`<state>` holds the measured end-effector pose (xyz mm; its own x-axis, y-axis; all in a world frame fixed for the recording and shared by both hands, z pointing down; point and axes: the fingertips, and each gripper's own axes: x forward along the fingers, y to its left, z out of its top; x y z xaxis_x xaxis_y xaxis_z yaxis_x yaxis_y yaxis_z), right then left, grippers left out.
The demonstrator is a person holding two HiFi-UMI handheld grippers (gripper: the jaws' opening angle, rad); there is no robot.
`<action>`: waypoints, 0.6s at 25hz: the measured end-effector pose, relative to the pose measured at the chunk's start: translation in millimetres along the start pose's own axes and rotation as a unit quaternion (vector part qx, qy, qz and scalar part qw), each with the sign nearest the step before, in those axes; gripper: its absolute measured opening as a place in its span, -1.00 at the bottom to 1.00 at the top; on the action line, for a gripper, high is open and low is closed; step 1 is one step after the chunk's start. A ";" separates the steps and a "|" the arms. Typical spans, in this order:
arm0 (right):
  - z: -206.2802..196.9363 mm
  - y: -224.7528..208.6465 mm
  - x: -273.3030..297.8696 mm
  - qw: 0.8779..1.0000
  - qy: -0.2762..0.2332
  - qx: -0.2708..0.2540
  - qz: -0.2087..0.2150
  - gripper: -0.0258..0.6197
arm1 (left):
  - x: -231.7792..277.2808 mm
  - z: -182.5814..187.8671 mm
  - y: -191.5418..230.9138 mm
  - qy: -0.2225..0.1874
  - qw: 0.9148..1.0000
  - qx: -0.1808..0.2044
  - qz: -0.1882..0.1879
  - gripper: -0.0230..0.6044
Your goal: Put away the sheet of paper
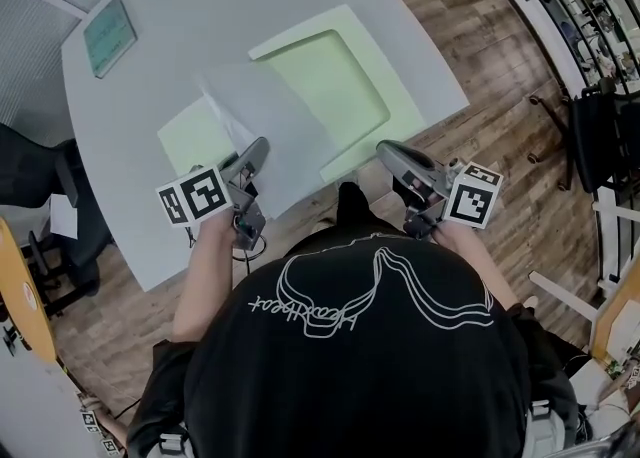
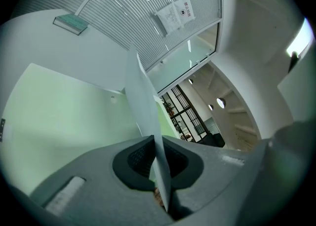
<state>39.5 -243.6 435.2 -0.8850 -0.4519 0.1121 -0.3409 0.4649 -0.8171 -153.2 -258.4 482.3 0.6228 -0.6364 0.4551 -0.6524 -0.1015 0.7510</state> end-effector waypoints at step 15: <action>16.3 -13.8 -3.8 1.000 0.005 0.007 0.004 -0.89 | 34.7 -6.7 6.7 0.010 0.999 -0.041 0.008 -0.89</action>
<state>52.7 -260.6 436.9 -0.8908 -0.4404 0.1116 -0.3296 0.4574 -0.8259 -133.1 -276.1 506.3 0.6217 -0.6216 0.4765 -0.6252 -0.0274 0.7800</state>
